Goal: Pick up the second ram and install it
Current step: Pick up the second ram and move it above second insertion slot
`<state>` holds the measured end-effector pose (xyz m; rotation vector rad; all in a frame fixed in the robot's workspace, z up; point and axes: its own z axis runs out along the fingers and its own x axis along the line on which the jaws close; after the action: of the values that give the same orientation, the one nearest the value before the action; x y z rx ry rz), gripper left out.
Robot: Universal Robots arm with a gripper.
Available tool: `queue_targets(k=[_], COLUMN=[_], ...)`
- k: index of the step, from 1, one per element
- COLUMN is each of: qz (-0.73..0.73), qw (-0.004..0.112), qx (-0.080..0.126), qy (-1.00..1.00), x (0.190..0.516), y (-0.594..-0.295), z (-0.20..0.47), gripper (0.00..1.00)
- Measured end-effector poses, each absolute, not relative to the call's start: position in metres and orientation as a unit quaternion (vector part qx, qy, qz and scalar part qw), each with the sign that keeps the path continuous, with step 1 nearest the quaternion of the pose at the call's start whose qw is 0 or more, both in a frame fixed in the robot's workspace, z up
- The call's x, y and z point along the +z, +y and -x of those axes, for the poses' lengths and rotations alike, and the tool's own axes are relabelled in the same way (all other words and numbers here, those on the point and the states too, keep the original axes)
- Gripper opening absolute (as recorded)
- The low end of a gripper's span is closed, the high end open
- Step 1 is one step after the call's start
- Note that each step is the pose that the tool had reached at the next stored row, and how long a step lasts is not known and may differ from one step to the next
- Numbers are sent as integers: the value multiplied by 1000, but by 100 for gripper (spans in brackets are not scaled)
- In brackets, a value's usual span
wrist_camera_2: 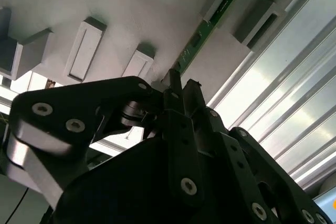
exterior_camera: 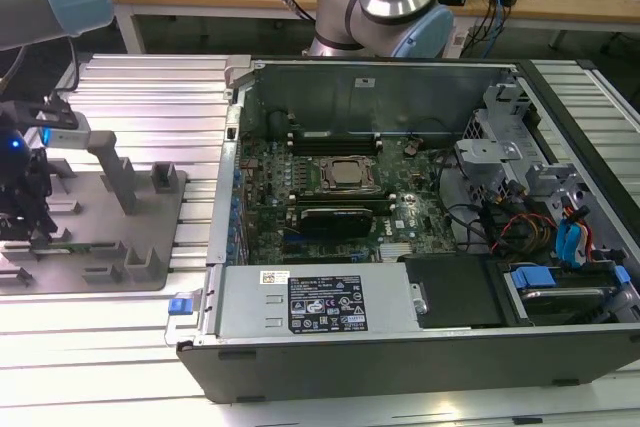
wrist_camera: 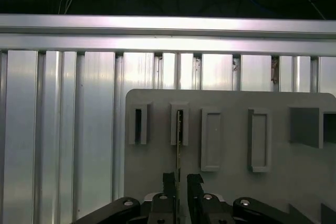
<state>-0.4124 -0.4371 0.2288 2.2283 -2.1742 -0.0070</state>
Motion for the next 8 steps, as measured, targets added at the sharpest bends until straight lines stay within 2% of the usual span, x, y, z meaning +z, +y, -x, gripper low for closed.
queue_targets(k=[8], qz=[-723], qw=[11], qx=[0], qy=[-690], x=[212], y=[-437], z=[415], gripper=[22])
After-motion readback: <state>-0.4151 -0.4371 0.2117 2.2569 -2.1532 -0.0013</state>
